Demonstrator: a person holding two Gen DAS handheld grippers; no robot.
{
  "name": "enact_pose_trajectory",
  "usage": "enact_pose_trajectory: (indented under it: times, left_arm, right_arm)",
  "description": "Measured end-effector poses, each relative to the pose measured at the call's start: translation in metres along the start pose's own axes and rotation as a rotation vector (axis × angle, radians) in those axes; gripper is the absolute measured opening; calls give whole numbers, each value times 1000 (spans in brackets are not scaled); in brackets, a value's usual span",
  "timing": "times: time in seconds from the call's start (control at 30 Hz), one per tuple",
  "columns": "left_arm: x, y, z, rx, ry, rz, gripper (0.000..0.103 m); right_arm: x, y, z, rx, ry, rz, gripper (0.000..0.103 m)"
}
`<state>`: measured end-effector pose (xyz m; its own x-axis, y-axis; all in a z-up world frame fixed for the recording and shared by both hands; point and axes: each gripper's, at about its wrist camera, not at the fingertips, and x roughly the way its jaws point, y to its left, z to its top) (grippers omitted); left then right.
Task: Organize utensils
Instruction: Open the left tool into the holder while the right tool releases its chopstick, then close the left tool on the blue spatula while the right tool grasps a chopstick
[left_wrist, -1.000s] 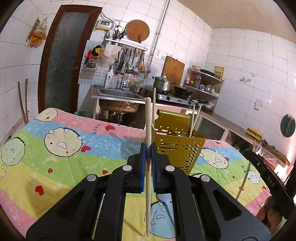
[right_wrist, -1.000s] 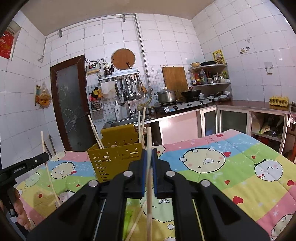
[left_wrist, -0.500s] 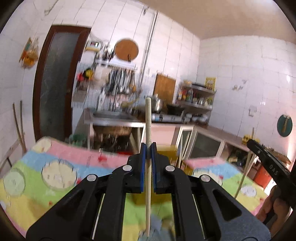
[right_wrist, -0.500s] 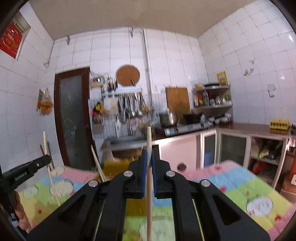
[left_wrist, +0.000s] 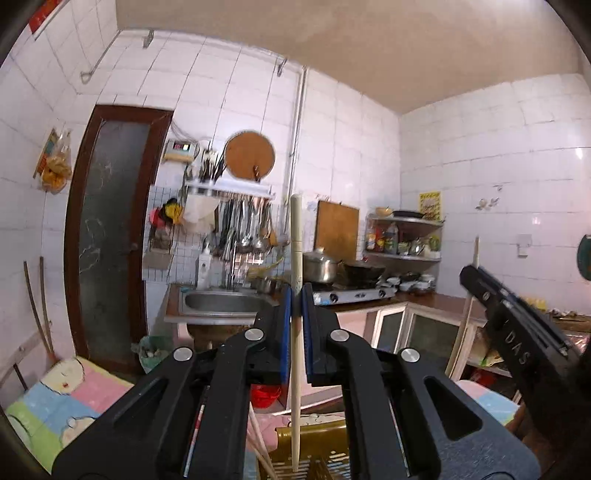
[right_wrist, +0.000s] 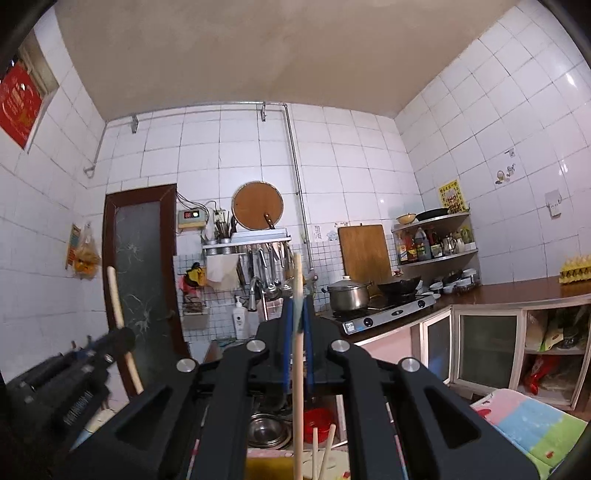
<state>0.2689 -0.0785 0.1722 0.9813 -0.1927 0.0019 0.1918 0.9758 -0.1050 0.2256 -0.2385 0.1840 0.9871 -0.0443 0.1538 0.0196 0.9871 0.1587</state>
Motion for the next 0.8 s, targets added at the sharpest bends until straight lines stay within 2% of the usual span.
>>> enact_pose_trajectory:
  times: [0.1,0.27,0.43,0.47,0.5,0.53,0.57,0.6,0.67,0.8]
  left_arm:
    - [27,3,-27,-20,94,0,5]
    - [36,11,-69,3,184,21,5]
    - [30,22,-72,-23,254,13,6]
    - [25,25,-68,-28,269,14,10]
    - [22,26,-63,-23,284,14,25]
    - [16,27,-62,-20,293,11,34]
    - [5,30,-56,-19,292,4,51]
    - [-2,30,-54,-16,290,3,68]
    - [-25,31,-50,19,303,17,83]
    - [-52,37,-59,41,370,38,93]
  right_arm:
    - [19,0,-24,-14,74,-5,6]
    - [19,-5,-59,-49,168,15,6]
    - [13,-16,-64,-47,267,37,7]
    - [9,-18,-61,-52,282,27,8]
    - [6,-19,-58,-59,289,17,10]
    - [2,-20,-56,-64,294,9,24]
    - [-6,-23,-52,-67,305,-8,46]
    - [-15,-26,-48,-69,315,-28,54]
    - [-33,-31,-45,-74,336,-50,55]
    - [-66,-41,-56,-56,458,-77,57]
